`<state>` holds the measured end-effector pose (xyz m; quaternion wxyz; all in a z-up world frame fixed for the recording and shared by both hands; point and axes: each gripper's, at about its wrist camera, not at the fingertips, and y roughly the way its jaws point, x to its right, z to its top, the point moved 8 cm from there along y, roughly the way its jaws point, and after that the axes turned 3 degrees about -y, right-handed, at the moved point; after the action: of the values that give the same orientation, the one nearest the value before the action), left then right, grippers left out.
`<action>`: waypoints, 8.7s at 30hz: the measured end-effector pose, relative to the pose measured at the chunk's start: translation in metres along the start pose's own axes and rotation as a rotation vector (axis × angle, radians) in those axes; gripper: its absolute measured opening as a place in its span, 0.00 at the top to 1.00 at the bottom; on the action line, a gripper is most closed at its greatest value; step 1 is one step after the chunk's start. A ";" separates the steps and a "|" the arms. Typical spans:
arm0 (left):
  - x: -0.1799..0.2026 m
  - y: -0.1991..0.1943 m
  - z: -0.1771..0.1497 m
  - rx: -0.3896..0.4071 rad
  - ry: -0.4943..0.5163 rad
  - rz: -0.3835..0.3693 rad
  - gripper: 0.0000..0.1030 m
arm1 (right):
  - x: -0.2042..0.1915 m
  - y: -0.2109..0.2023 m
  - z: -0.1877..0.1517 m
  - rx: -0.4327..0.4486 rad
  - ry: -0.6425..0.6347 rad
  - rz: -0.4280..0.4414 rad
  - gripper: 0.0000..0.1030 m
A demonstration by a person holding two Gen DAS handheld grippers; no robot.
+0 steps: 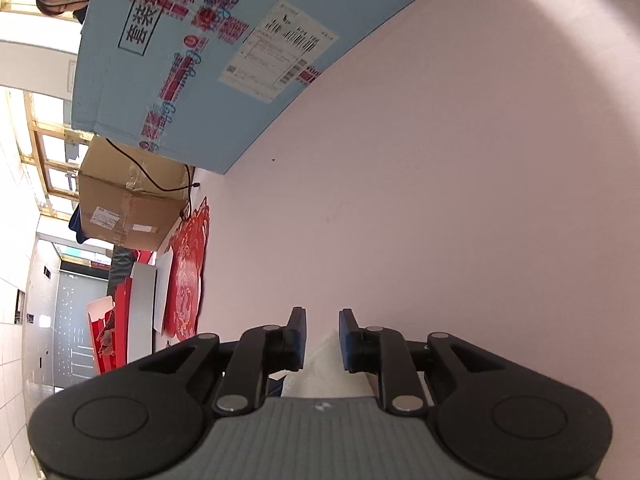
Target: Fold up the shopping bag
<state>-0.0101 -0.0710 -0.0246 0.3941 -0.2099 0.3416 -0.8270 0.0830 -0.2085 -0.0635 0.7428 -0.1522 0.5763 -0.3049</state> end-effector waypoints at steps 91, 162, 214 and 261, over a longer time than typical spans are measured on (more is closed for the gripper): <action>0.040 0.039 0.062 -0.055 -0.004 -0.062 0.71 | 0.164 -0.324 0.017 0.816 0.355 -0.451 0.20; 0.076 0.041 0.061 -0.049 0.097 -0.114 0.71 | 0.188 -0.329 -0.071 1.297 0.921 -0.407 0.44; 0.077 0.085 0.020 0.205 0.083 -0.052 0.15 | 0.035 -0.098 -0.144 1.053 0.119 -0.731 0.08; 0.087 0.080 0.019 0.249 0.239 0.201 0.00 | 0.038 -0.091 -0.147 1.054 0.102 -0.682 0.00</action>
<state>-0.0102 -0.1837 -0.0631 0.4544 -0.0245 0.3001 -0.8384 -0.0762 -0.2842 -0.0824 0.5503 0.0740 0.3023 -0.7748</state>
